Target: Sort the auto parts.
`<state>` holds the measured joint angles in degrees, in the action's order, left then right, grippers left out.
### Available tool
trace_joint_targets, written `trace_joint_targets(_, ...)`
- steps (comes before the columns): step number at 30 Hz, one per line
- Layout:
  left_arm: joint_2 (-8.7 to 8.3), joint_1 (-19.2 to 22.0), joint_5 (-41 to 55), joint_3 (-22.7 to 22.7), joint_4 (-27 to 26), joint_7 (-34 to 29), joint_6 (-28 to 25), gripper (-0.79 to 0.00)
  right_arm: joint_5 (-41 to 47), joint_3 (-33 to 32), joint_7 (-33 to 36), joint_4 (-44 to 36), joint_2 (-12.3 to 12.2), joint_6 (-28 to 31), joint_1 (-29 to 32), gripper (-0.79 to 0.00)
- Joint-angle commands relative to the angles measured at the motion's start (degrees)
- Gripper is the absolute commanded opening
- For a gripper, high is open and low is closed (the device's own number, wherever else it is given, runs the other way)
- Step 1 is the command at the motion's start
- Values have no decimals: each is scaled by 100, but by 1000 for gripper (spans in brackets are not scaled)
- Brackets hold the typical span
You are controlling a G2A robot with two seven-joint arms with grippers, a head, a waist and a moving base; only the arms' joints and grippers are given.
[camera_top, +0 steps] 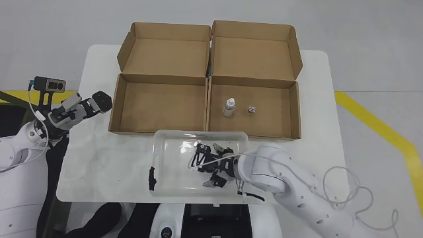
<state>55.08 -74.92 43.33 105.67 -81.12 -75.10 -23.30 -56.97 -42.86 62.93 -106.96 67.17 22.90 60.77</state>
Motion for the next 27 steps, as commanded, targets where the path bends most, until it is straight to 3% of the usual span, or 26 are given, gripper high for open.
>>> trace_joint_targets(1,0,0,0,0,0,0,0,0,-17,46,-9,54,18,-11,-53,-6)
trace_joint_targets(2,0,0,0,0,0,0,0,0,-22,64,-9,78,26,-22,-76,-68)
trace_joint_targets(5,0,0,0,0,0,0,0,0,-27,81,19,99,36,-61,-108,-416)
trace_joint_targets(12,0,0,0,0,0,0,0,0,-50,23,82,-76,12,-64,-45,-776)
trace_joint_targets(27,0,0,0,0,0,0,0,0,31,27,376,-688,-8,35,-61,-785)
